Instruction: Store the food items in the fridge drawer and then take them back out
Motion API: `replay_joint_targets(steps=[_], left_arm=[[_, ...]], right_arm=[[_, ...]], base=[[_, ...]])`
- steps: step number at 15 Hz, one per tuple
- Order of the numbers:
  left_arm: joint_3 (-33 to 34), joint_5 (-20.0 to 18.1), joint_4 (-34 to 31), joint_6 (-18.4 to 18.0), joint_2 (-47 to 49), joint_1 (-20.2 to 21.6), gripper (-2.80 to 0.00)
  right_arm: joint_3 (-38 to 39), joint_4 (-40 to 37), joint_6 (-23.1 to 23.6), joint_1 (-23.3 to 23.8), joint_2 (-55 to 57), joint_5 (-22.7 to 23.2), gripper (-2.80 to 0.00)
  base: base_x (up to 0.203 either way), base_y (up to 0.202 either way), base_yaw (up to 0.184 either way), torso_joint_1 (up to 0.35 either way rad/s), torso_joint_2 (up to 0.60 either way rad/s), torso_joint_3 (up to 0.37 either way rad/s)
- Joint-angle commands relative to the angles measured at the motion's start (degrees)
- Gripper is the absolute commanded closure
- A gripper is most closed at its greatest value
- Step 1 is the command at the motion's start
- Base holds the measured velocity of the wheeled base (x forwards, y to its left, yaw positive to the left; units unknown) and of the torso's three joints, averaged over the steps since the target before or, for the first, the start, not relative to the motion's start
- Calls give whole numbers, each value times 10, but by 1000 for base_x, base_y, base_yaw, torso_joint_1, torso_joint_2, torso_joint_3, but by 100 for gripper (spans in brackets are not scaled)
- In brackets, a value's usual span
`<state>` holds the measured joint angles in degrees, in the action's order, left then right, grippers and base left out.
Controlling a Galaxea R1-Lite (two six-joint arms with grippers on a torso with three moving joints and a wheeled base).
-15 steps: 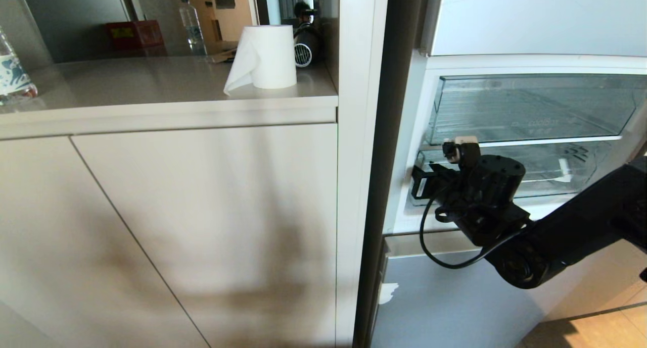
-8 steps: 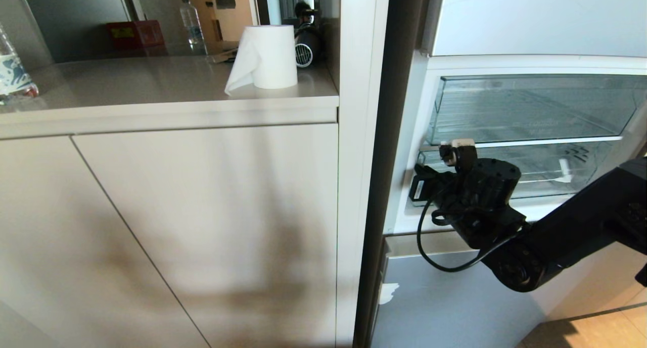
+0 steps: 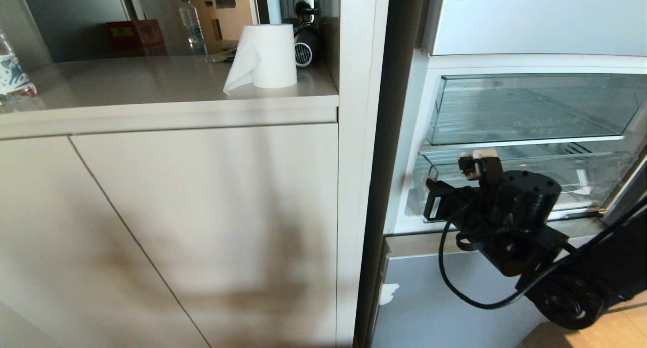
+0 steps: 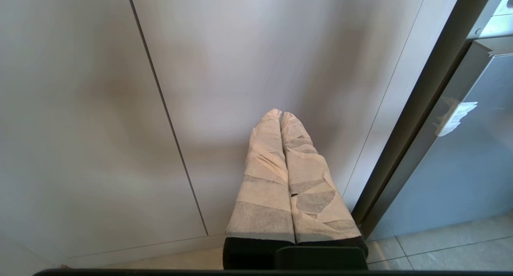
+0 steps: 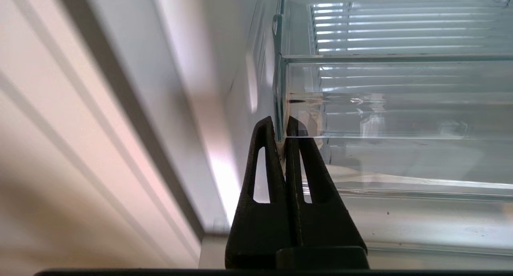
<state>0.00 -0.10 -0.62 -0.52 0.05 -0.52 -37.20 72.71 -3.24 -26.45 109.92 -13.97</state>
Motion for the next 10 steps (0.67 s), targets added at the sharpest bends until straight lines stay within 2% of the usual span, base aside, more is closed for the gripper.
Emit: replay_joint_targets(steps=[1, 3, 4, 10], left_arm=[[0, 0, 0, 0, 0, 0, 0], [0, 0, 0, 0, 0, 0, 0], [0, 0, 0, 0, 0, 0, 0], [0, 0, 0, 0, 0, 0, 0]], right_arm=[[43, 8, 0, -15, -55, -6, 0], [83, 7, 0, -38, -67, -20, 0], [100, 10, -1, -47, -69, -24, -280], [144, -10, -4, -63, -155, -40, -280]], base=[[0, 0, 0, 0, 0, 0], [0, 0, 0, 0, 0, 0], [0, 0, 0, 0, 0, 0], [0, 0, 0, 0, 0, 0]])
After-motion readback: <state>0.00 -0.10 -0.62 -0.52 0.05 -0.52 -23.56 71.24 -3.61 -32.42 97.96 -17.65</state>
